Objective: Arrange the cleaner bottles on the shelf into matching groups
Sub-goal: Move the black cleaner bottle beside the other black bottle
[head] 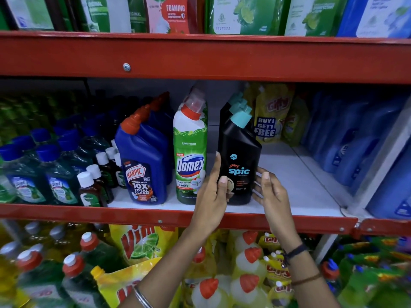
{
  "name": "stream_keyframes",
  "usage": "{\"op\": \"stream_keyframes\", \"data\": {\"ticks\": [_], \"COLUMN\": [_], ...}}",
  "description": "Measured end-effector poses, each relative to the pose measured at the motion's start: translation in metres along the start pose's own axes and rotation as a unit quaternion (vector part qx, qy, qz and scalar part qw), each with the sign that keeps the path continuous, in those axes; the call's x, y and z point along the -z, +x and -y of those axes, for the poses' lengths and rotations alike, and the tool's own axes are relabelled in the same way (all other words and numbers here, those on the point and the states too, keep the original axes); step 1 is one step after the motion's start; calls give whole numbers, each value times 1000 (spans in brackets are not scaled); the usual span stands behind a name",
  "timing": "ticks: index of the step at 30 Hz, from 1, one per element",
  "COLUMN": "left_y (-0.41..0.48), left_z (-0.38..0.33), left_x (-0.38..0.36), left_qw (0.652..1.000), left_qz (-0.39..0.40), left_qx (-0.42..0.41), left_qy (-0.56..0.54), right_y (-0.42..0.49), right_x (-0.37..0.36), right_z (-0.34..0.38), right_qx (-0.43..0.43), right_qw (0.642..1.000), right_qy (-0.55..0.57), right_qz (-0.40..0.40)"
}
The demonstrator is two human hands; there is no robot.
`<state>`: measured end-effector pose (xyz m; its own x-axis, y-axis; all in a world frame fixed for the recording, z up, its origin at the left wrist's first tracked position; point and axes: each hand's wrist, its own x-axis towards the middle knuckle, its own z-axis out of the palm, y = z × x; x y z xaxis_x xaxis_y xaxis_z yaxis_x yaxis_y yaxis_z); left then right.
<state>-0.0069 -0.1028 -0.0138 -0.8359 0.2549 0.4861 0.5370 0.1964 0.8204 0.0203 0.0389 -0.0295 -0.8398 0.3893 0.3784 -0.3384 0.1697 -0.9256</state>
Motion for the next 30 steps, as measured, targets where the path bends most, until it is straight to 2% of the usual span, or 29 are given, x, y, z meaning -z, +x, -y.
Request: {"op": "stream_keyframes", "data": {"ticks": [3, 6, 8, 10, 13, 15, 21, 30], "left_y": [-10, -30, -38, -35, -27, -22, -17, -18], "left_z": [0, 1, 7, 13, 20, 25, 25, 25], "left_x": [2, 11, 20, 33, 50, 55, 63, 68], "left_qw": [998, 980, 968, 964, 977, 983, 989, 993], "left_qz": [-43, -137, -191, -218, -181, -142, -86, -73], "left_qx": [-25, -50, -74, -65, -20, 7, 47, 53], "left_qy": [-33, -133, -143, -135, -113, -114, -113, -82], "right_y": [-10, -27, -37, -44, -48, -44, -27, -31], "right_x": [-10, -27, -42, -62, -92, -107, -122, -121], "right_z": [5, 16, 24, 27, 26, 25, 21, 26], "right_qx": [26, 80, 113, 117, 77, 39, -14, -13], "right_qw": [996, 982, 979, 987, 995, 995, 994, 997], "right_qy": [-34, 38, 79, 83, 55, 63, 89, 63], "right_qz": [-74, -166, -150, -78, 35, 65, 54, 36]}}
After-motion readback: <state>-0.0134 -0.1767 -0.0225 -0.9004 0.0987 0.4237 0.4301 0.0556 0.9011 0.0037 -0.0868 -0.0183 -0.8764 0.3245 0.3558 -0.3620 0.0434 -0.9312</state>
